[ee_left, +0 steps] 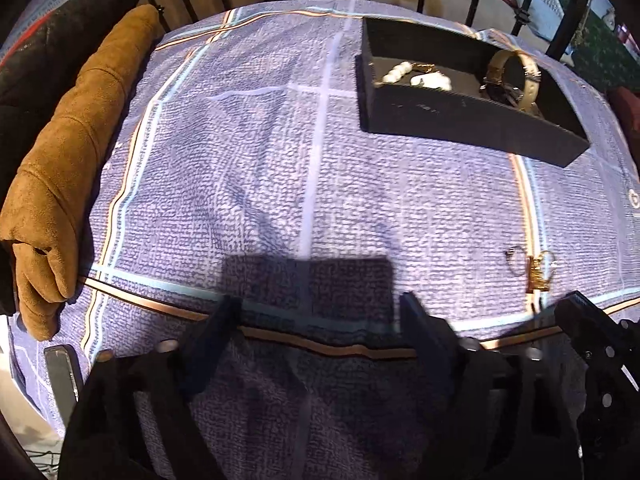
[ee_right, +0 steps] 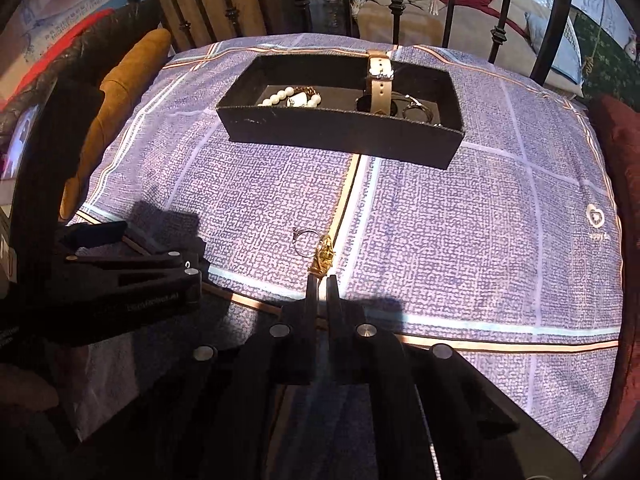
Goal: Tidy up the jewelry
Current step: 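Grasp the gold ring on the sheet with the right gripper, then carry the gold ring into the black box and open the right gripper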
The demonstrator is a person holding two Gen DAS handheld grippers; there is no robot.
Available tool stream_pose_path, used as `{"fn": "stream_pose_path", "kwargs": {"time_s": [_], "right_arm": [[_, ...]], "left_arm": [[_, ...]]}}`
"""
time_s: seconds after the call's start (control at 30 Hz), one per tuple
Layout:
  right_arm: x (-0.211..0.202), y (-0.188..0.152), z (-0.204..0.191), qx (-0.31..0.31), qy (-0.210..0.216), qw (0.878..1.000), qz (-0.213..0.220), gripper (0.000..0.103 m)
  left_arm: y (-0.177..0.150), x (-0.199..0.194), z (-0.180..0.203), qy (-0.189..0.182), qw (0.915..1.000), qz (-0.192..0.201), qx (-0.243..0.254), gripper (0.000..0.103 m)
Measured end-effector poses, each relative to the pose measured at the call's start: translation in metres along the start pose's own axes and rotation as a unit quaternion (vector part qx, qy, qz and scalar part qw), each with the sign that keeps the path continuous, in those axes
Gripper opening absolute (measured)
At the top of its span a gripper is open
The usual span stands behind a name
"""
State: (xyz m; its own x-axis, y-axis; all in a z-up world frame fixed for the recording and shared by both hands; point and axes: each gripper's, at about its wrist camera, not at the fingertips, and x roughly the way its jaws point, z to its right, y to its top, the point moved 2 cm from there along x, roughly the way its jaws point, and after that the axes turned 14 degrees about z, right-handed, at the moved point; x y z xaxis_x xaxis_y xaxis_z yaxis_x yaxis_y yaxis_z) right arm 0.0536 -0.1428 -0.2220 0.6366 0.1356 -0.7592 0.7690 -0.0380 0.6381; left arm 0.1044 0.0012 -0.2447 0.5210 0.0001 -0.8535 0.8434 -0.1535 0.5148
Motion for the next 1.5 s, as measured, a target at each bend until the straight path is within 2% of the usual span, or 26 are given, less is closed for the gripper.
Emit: {"fn": "stream_pose_path", "kwargs": {"time_s": [0.07,0.1,0.17,0.23,0.3,0.33,0.37,0.4,0.43,0.5,0.57,0.6,0.67,0.7,0.73,0.8,0.87,0.9,0.97,1.07,1.2,1.5], "right_arm": [[-0.001,0.002,0.001,0.0,0.002,1.0,0.001,0.005],[0.0,0.002,0.002,0.0,0.003,1.0,-0.001,0.005],[0.003,0.001,0.004,-0.001,-0.003,1.0,0.001,0.006],[0.01,0.0,0.004,0.002,-0.002,1.0,-0.015,0.008],[0.014,-0.001,0.006,0.015,-0.002,1.0,-0.019,0.024],[0.014,-0.001,0.006,0.02,-0.006,1.0,-0.016,0.049],[0.012,0.0,0.006,0.022,-0.013,1.0,-0.009,0.064],[0.01,0.001,0.006,0.022,-0.018,1.0,0.002,0.064],[0.009,0.002,0.004,0.023,-0.019,1.0,0.01,0.064],[0.01,0.003,0.004,0.031,-0.013,0.999,0.012,0.063],[0.017,0.004,0.004,0.044,-0.008,0.999,0.005,0.049],[0.021,0.003,0.003,0.044,-0.013,0.999,-0.002,0.045],[0.031,0.002,0.002,0.04,-0.017,0.999,-0.014,0.024],[0.033,0.002,0.001,0.035,-0.022,0.999,-0.012,0.021],[0.032,0.003,0.0,0.032,-0.02,0.999,-0.006,0.01],[0.029,0.004,-0.001,0.025,-0.016,1.0,-0.005,0.01],[0.024,0.005,-0.002,0.025,-0.011,1.0,0.002,0.01],[0.022,0.006,-0.002,0.023,-0.011,1.0,0.003,0.01],[0.016,0.008,-0.002,0.022,-0.008,1.0,0.008,0.01],[0.008,0.012,-0.001,0.022,-0.006,1.0,0.014,0.01],[-0.004,0.019,0.004,0.029,-0.004,0.999,0.024,0.01],[-0.017,0.034,0.014,0.038,-0.005,0.998,0.04,0.01]], "left_arm": [[0.003,-0.005,0.005,-0.017,0.9998,-0.002,-0.005,0.032],[0.005,-0.006,0.007,-0.02,0.9998,-0.006,-0.004,0.028],[0.008,-0.008,0.01,-0.023,0.9997,-0.009,-0.002,0.013],[0.01,-0.011,0.01,-0.022,0.9997,-0.009,-0.007,0.013],[0.012,-0.011,0.009,-0.021,0.9997,-0.009,-0.008,0.016],[0.012,-0.01,0.007,-0.016,0.9998,-0.007,-0.007,0.031],[0.011,-0.011,0.007,-0.005,1.0,0.001,-0.003,0.053],[0.011,-0.013,0.006,0.009,0.9999,0.011,0.001,0.062],[0.012,-0.016,0.006,0.021,0.9995,0.023,0.003,0.07],[0.013,-0.015,0.004,0.025,0.9992,0.032,-0.001,0.071],[0.015,-0.006,-0.001,0.027,0.9993,0.024,-0.01,0.073],[0.017,-0.001,-0.003,0.026,0.9994,0.019,-0.012,0.073],[0.017,0.011,-0.005,0.023,0.9997,0.006,-0.01,0.074],[0.018,0.012,-0.006,0.021,0.9997,0.01,-0.009,0.074],[0.019,0.013,-0.005,0.015,0.9998,0.012,-0.007,0.072],[0.019,0.01,-0.002,0.002,0.9999,0.01,-0.003,0.063],[0.02,0.007,0.002,-0.008,0.9999,0.007,0.002,0.048],[0.02,0.006,0.004,-0.01,0.9999,0.005,0.005,0.045],[0.022,0.004,0.006,-0.016,0.9998,-0.002,0.009,0.026],[0.024,-0.003,0.007,-0.029,0.9995,-0.012,-0.004,0.008],[0.028,-0.01,0.006,-0.038,0.9991,-0.013,-0.013,0.005],[0.036,-0.024,0.018,-0.036,0.9993,0.006,0.013,0.005]]}}
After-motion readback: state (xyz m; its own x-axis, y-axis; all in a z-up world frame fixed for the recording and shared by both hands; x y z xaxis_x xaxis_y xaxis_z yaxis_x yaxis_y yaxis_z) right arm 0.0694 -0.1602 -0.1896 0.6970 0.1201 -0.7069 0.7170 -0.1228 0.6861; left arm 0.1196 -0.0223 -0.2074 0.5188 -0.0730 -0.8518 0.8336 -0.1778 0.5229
